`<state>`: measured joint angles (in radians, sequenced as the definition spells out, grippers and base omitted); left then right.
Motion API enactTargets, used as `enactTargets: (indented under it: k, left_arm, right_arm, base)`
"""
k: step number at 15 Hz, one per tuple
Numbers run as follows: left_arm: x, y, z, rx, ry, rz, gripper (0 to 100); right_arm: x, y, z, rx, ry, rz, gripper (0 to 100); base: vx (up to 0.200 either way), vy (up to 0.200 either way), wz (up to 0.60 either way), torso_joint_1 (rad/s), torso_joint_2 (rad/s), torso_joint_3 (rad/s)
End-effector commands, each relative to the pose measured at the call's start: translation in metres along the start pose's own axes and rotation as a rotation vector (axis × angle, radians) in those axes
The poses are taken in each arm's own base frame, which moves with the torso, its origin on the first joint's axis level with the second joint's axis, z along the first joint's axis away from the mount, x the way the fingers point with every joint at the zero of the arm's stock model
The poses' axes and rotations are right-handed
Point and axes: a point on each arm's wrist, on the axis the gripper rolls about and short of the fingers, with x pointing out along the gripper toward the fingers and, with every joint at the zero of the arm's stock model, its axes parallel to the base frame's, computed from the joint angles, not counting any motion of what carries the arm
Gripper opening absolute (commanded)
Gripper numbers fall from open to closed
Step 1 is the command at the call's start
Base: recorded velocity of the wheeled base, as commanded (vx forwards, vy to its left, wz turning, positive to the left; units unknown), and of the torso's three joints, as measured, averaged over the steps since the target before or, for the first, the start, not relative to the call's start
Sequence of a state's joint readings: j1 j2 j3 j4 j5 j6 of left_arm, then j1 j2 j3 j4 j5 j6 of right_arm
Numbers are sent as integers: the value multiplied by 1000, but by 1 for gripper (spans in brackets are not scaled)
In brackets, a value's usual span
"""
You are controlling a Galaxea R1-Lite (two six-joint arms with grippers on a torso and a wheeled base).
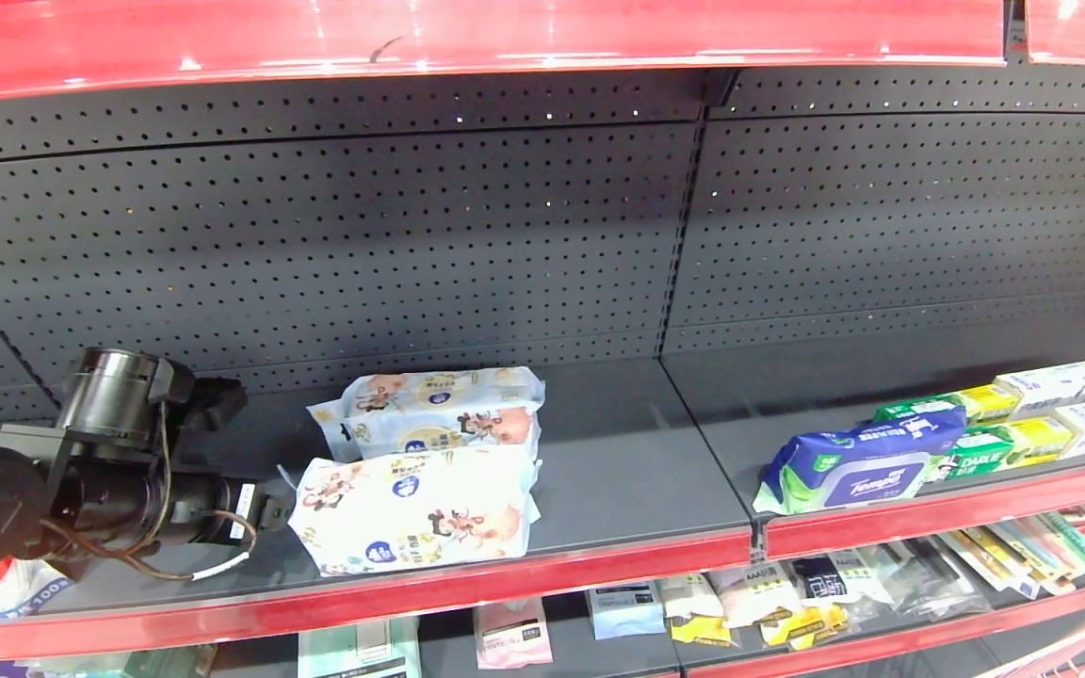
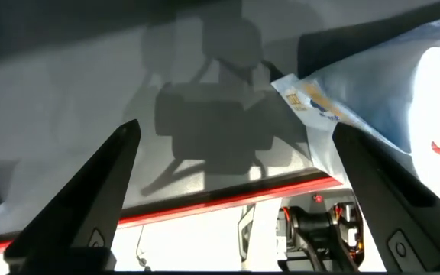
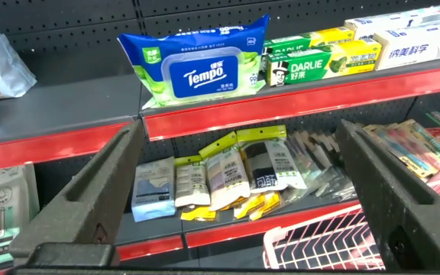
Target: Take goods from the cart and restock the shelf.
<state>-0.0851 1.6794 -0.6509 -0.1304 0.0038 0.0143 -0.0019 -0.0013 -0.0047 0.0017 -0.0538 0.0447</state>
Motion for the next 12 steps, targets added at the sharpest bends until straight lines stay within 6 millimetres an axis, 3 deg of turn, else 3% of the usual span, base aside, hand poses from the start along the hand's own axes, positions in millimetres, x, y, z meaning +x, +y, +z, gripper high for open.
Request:
enactTargets:
  k: [1, 12]
  left_arm:
    - [3, -2, 1, 6, 4, -6, 100]
    - [8, -7, 3, 21, 13, -34, 100]
  right_arm:
    - [0, 0, 0, 0, 1, -1, 100]
    - [0, 0, 0, 0, 1, 0, 100]
  base:
    - [0, 0, 0, 0, 0, 0]
    - [0, 0, 0, 0, 0, 0]
